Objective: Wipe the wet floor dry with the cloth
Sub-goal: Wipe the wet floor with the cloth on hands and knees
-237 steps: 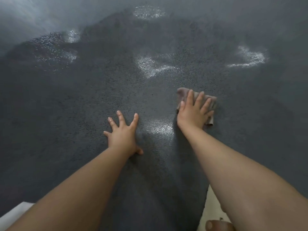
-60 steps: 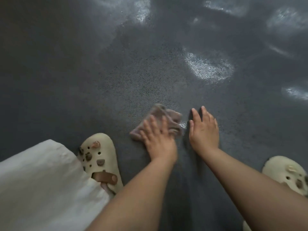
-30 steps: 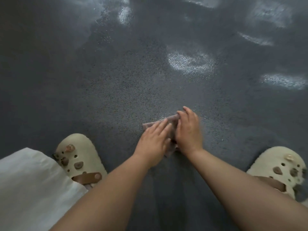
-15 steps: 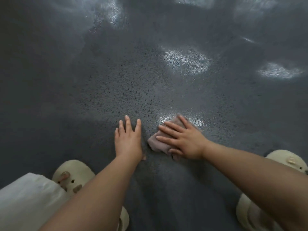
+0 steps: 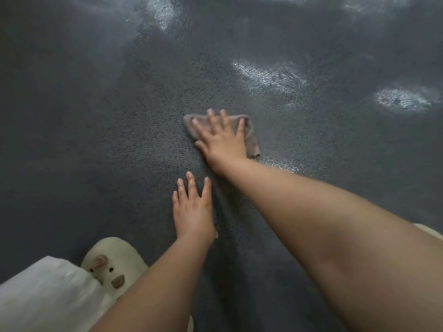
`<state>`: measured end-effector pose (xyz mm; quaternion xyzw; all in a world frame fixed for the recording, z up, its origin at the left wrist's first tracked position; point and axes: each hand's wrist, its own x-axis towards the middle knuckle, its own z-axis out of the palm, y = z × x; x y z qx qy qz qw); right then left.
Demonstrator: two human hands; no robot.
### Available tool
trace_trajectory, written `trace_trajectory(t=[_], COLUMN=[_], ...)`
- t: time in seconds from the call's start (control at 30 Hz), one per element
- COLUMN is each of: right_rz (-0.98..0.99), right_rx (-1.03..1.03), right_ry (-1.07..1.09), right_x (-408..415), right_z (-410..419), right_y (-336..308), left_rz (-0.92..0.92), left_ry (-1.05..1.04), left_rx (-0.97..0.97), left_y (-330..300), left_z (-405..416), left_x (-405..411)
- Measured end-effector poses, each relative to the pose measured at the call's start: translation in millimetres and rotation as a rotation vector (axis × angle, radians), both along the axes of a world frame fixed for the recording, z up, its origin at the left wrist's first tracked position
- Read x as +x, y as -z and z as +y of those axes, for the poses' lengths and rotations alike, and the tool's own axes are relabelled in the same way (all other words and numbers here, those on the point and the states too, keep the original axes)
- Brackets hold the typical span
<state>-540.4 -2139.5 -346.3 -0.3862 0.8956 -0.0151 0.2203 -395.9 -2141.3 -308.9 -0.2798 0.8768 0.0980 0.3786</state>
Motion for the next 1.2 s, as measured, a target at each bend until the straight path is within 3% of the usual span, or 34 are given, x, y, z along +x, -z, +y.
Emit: trace_trajectory(t=[0.1, 0.23, 0.33, 0.47, 0.53, 0.6, 0.8, 0.97, 1.07, 1.2], right_rz=[0.058, 0.074, 0.121, 0.148, 0.138, 0.108, 0.038, -0.017, 0.063, 0.155], right_rx=[-0.024, -0.032, 0.035, 0.086, 0.072, 0.031, -0.089, -0.182, -0.143, 0.027], right_ry=[-0.164, -0.086, 0.135, 0.627, 0.821, 0.869, 0.256, -0.143, 0.044, 0.619], right_x=[21.1, 2.9, -24.9, -38.2, -27.5, -5.6, 111.6, 82.0, 35.2, -11.4], right_z=[18.7, 72.5, 135.2, 208.1, 205.7, 183.2, 130.9, 182.4, 228.2, 289.0], right_y=[3.7, 5.1, 5.1, 2.5, 5.5, 7.5, 8.6, 17.4, 21.9, 13.9], left_rz=[0.012, 0.031, 0.021, 0.015, 0.014, 0.006, 0.003, -0.022, -0.049, -0.089], left_ry=[0.005, -0.002, -0.004, -0.004, -0.007, -0.005, -0.006, 0.011, 0.012, 0.037], left_rx=[-0.002, 0.005, 0.005, -0.012, -0.025, -0.039, -0.075, -0.104, -0.096, -0.131], left_y=[0.3, -0.5, -1.7, -1.7, -1.2, -0.8, 0.6, -0.4, -1.7, -5.6], left_z=[-1.8, -3.2, -2.9, -1.2, 0.2, 1.3, 2.4, 4.0, 4.6, 9.4], left_x=[2.0, 5.1, 4.5, 3.0, 2.0, 0.8, 0.9, -0.4, -1.6, -6.5])
